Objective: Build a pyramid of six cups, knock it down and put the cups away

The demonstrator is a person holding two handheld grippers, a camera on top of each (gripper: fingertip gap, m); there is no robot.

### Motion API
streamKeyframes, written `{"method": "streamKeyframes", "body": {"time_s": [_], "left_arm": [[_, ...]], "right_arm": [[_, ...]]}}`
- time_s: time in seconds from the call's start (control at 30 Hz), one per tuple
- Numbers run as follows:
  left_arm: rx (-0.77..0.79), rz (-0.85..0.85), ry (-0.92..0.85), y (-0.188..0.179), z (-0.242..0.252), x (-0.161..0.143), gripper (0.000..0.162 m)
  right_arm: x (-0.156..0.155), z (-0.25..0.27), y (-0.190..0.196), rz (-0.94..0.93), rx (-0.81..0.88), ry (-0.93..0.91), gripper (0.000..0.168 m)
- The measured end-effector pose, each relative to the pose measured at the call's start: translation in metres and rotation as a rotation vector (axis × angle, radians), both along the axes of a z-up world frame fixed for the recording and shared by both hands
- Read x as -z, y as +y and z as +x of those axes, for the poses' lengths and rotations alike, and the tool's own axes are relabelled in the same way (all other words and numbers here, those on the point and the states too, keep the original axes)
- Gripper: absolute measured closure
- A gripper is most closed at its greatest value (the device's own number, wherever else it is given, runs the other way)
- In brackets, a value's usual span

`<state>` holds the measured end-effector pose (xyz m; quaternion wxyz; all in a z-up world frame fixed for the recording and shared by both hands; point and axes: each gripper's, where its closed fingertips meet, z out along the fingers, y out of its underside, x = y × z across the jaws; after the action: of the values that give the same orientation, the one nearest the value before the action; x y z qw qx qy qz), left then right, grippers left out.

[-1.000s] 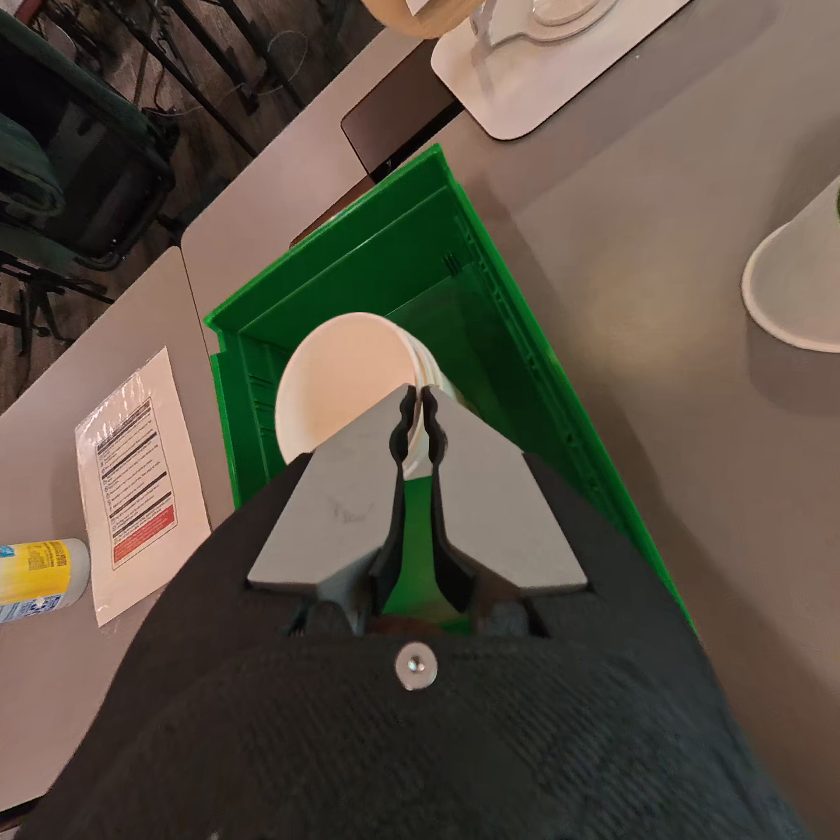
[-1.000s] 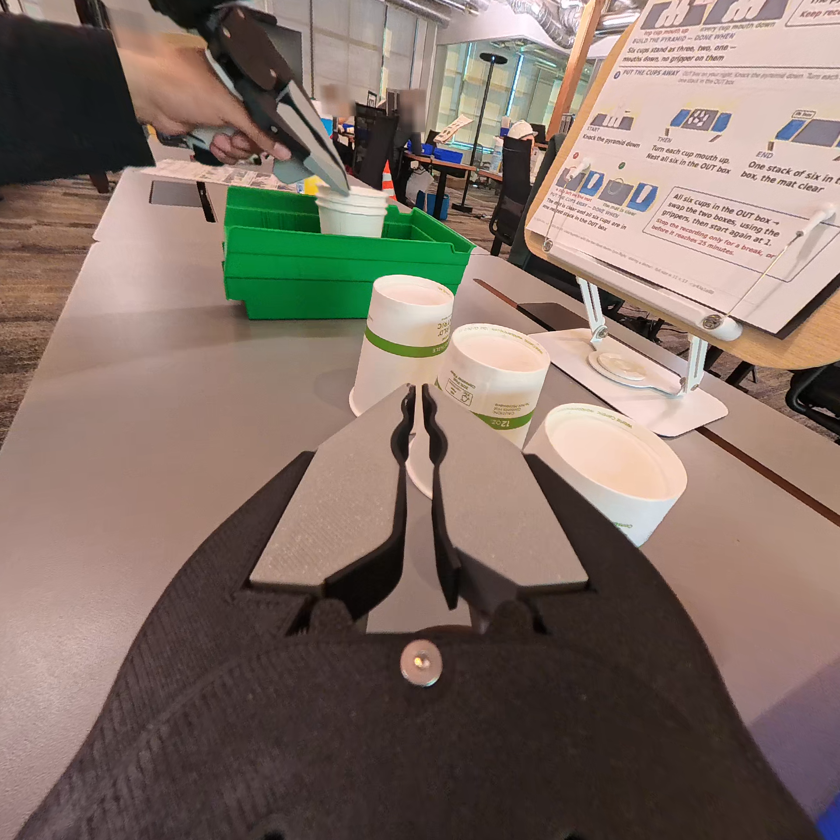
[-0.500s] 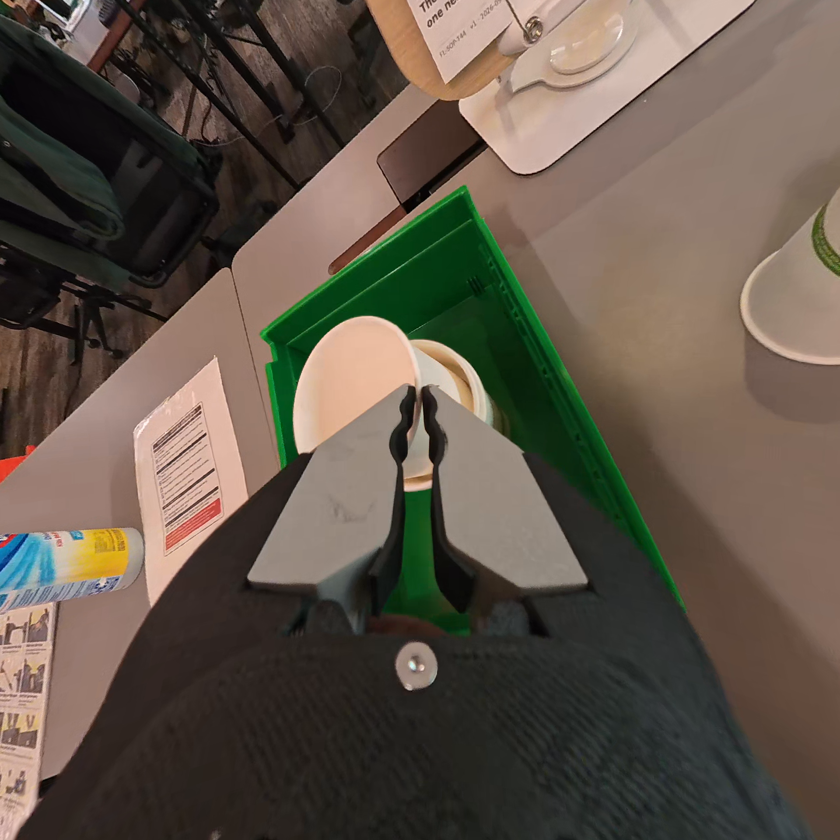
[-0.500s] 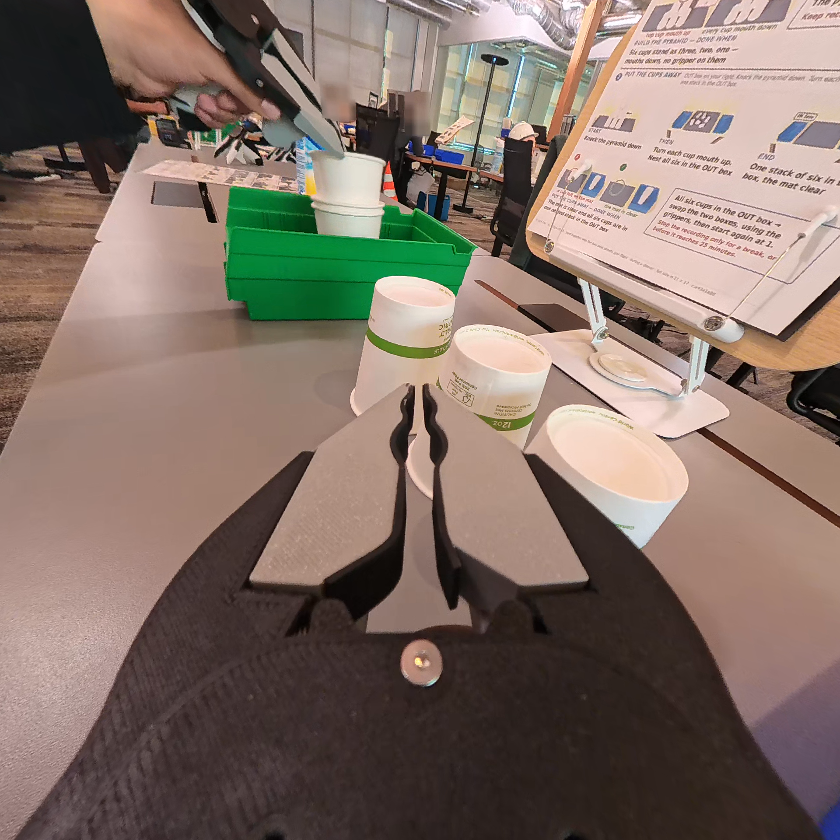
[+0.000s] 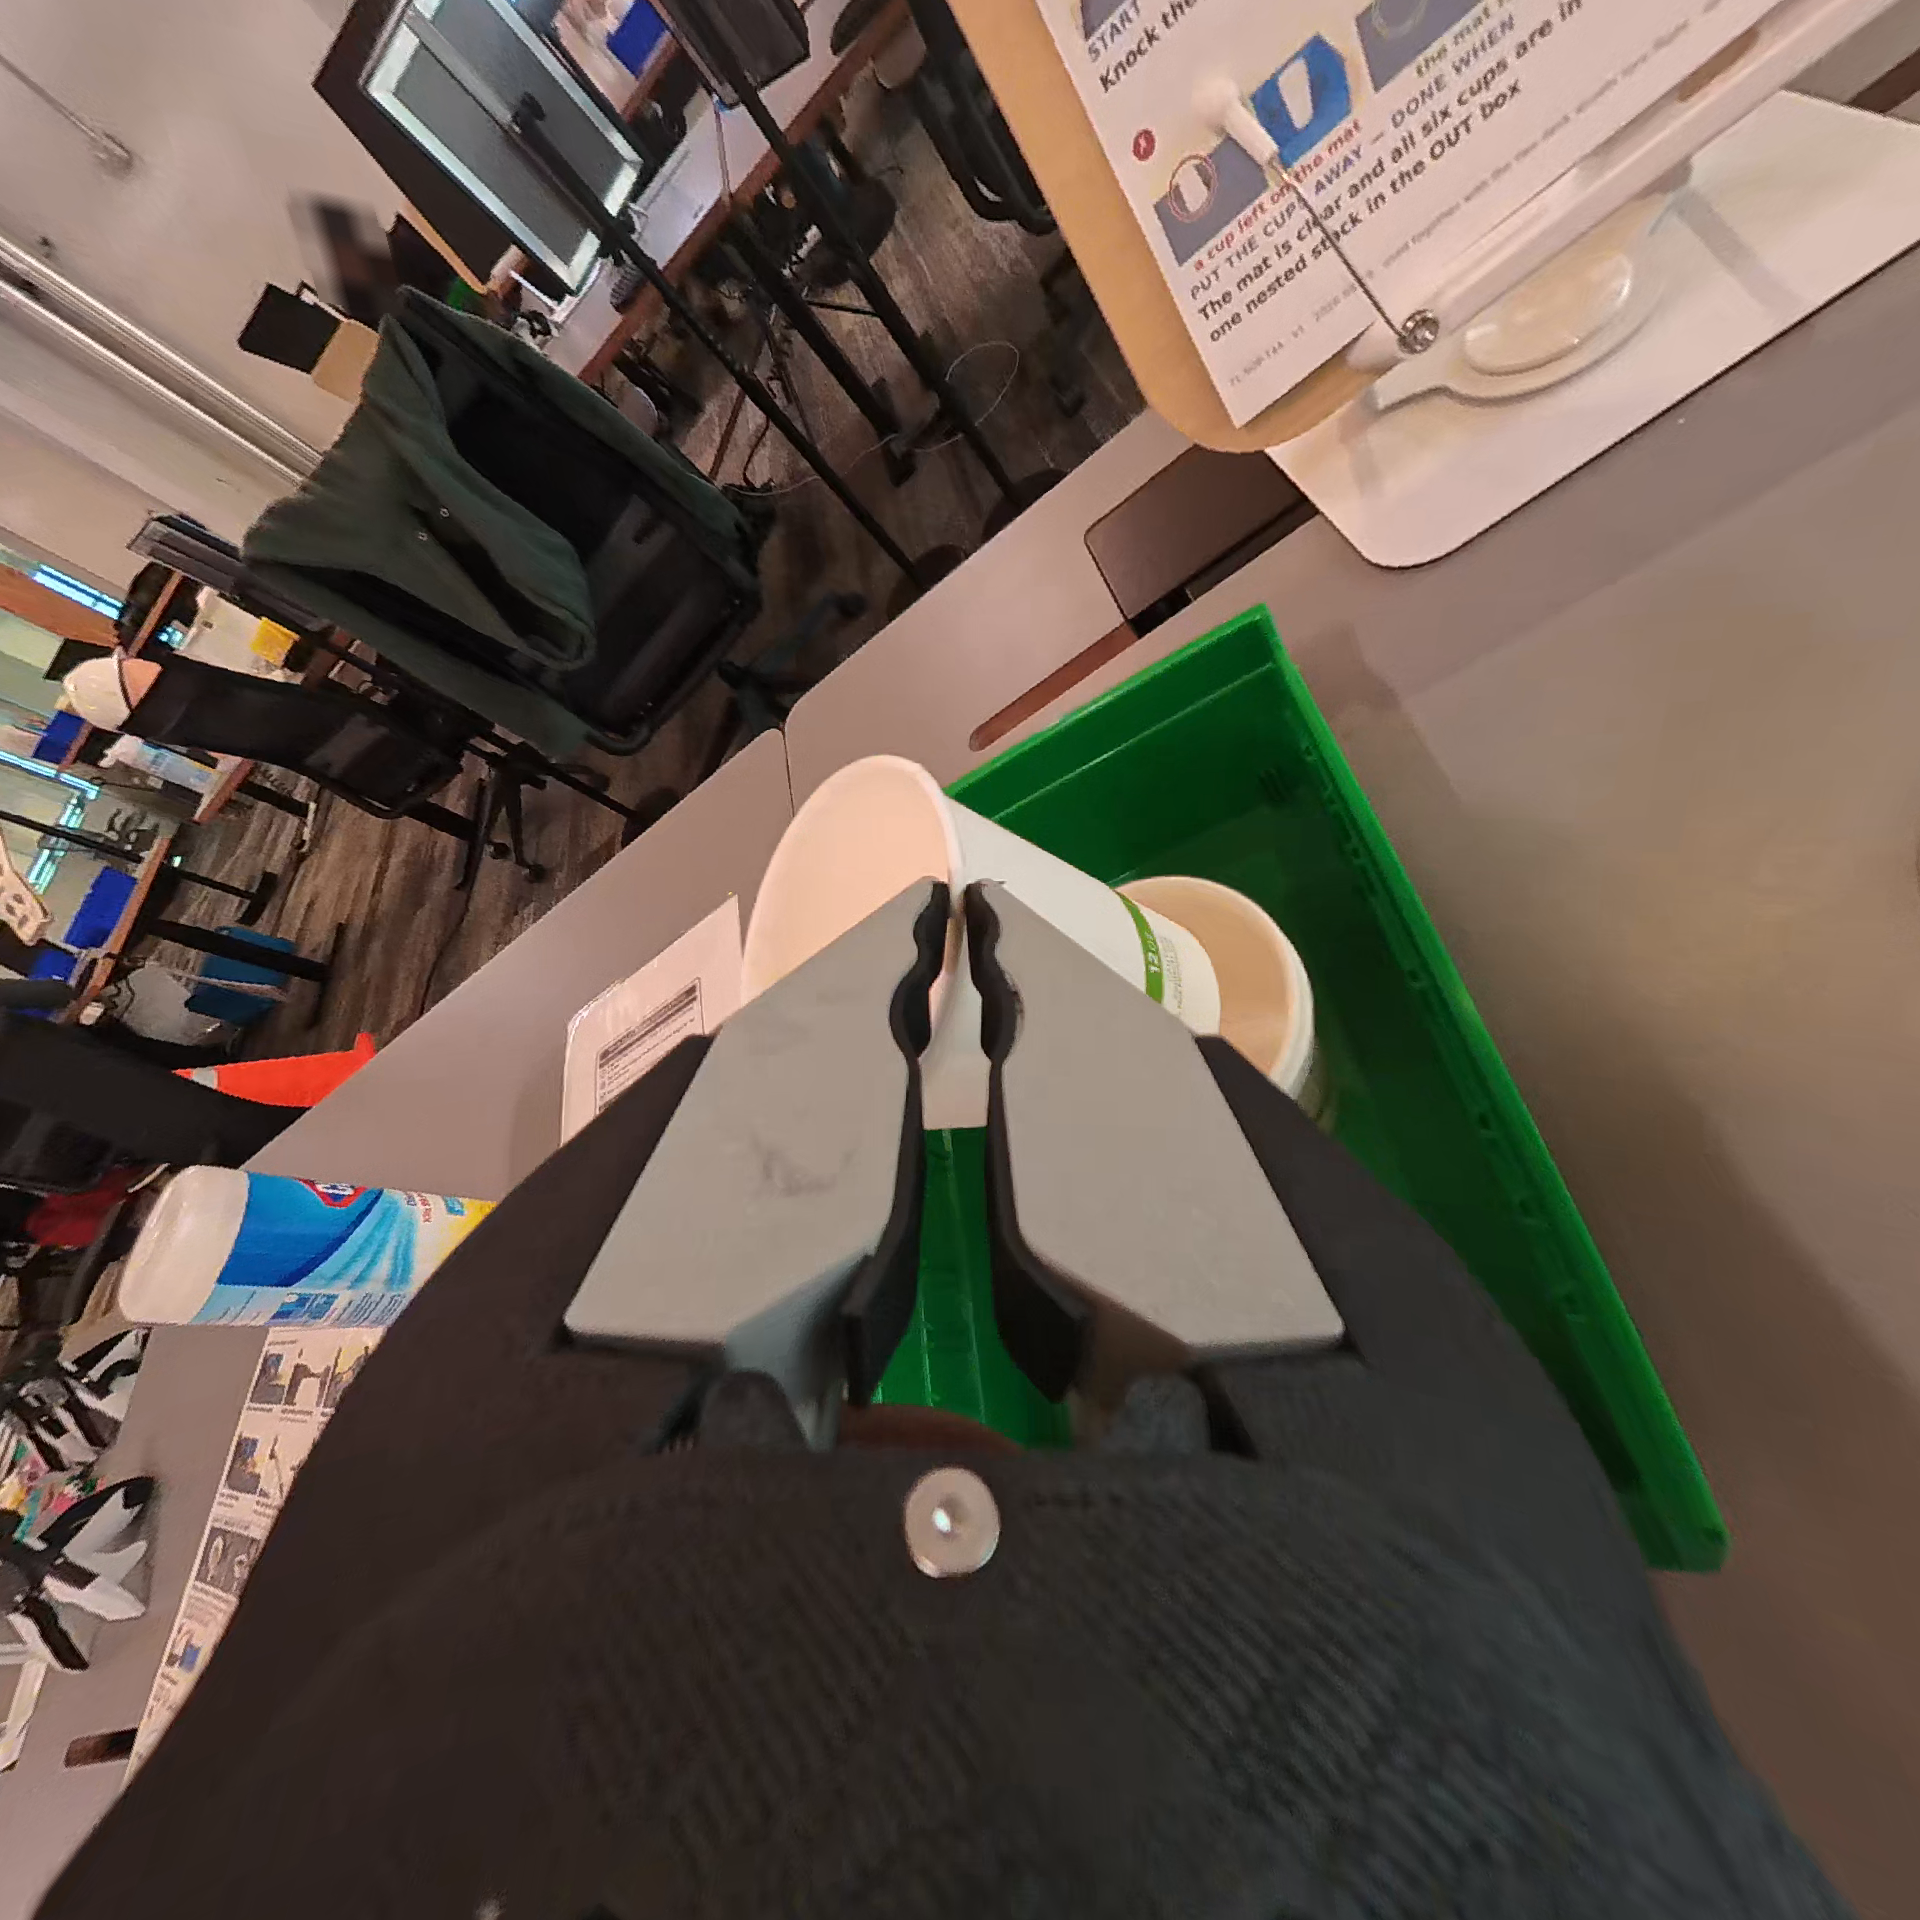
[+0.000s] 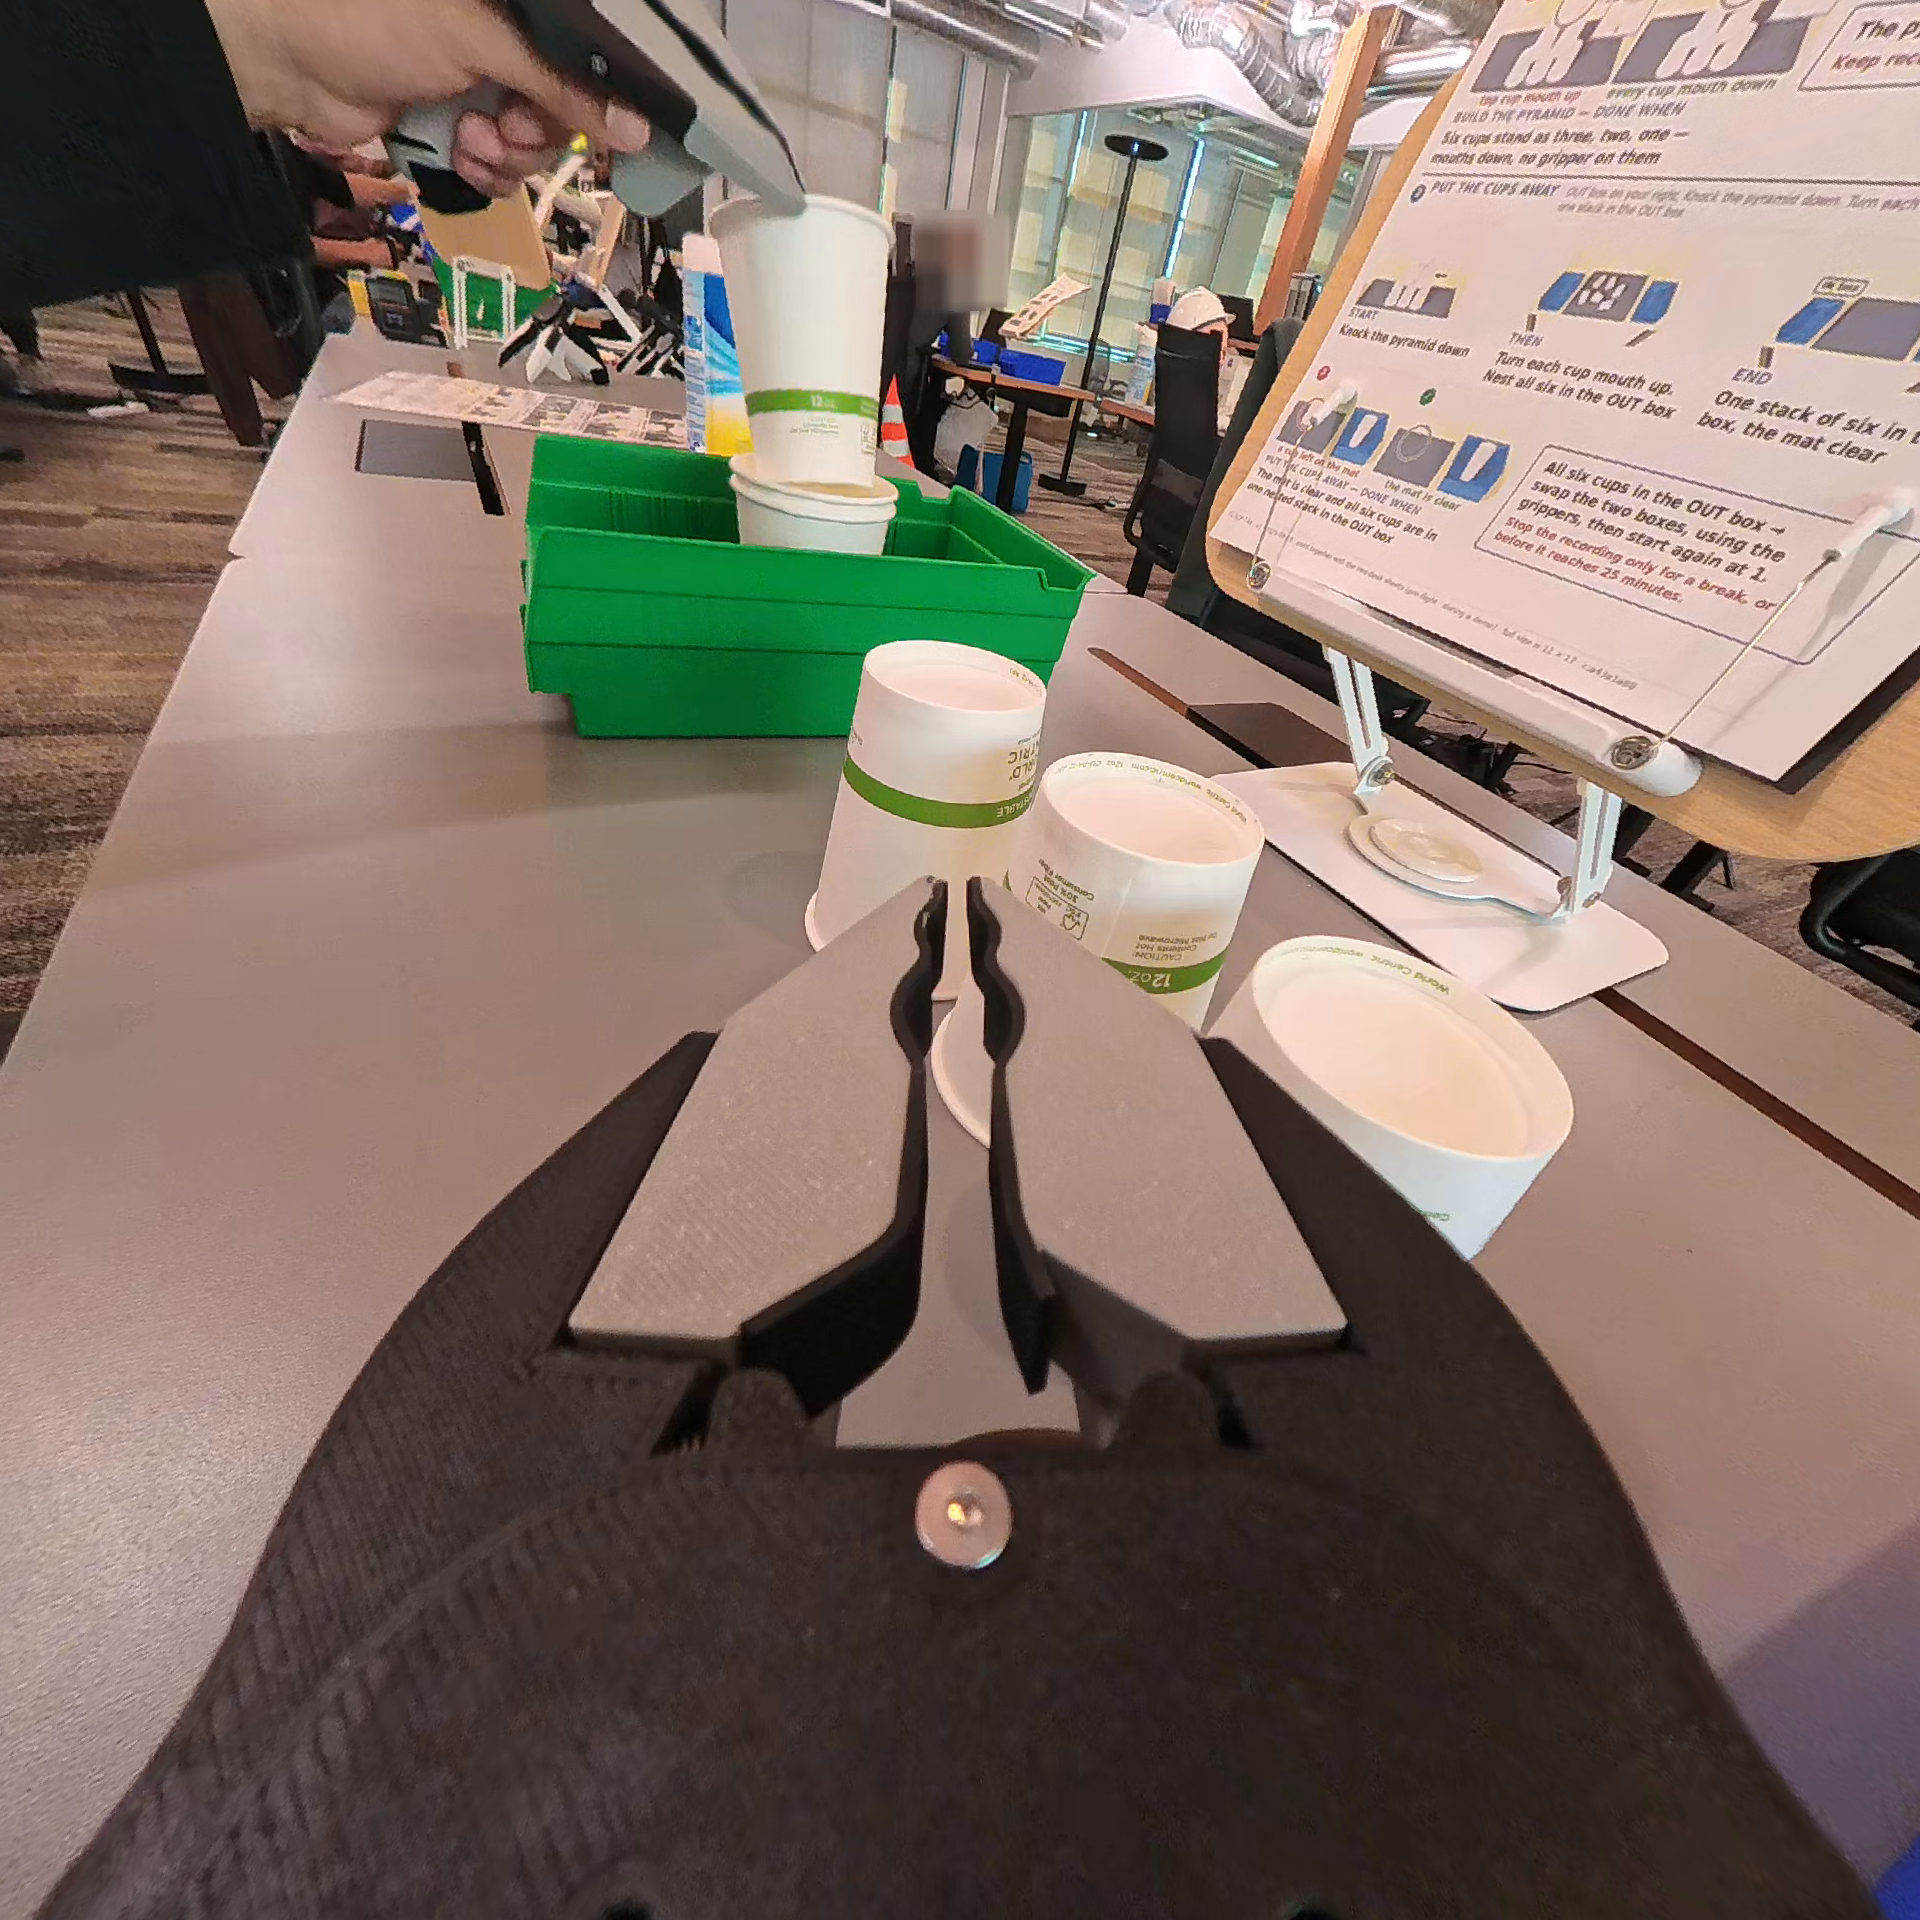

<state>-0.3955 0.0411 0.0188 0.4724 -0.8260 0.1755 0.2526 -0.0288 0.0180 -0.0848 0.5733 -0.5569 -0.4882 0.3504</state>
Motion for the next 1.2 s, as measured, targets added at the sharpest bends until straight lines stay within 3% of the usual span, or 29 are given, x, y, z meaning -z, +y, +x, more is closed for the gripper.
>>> {"method": "streamKeyframes", "body": {"time_s": [0.03,0.3,0.47,0.7,0.9,1.03,1.2], "left_arm": [[0.000,0.006,-0.002,0.000,0.000,-0.002,0.161],[0.030,0.039,-0.022,-0.006,0.014,-0.025,0.161],[0.123,0.090,-0.043,-0.013,0.052,-0.054,0.161],[0.403,0.147,-0.049,-0.034,0.168,-0.084,0.161],[0.685,0.192,-0.100,-0.066,0.285,-0.089,0.161],[0.820,0.228,-0.151,-0.088,0.343,-0.084,0.161],[0.884,0.246,-0.159,-0.097,0.376,-0.074,0.162]], "right_arm": [[0.000,0.000,0.000,0.002,0.001,0.001,0.168],[-0.002,-0.001,-0.003,-0.002,-0.011,0.008,0.167],[-0.007,-0.004,-0.011,-0.020,-0.056,0.043,0.155],[-0.020,-0.011,-0.031,-0.117,-0.195,0.152,0.115],[-0.033,-0.011,-0.042,-0.184,-0.278,0.253,0.088],[-0.056,-0.002,-0.058,-0.253,-0.404,0.383,0.078],[-0.085,0.019,-0.060,-0.374,-0.517,0.565,0.075]]}}
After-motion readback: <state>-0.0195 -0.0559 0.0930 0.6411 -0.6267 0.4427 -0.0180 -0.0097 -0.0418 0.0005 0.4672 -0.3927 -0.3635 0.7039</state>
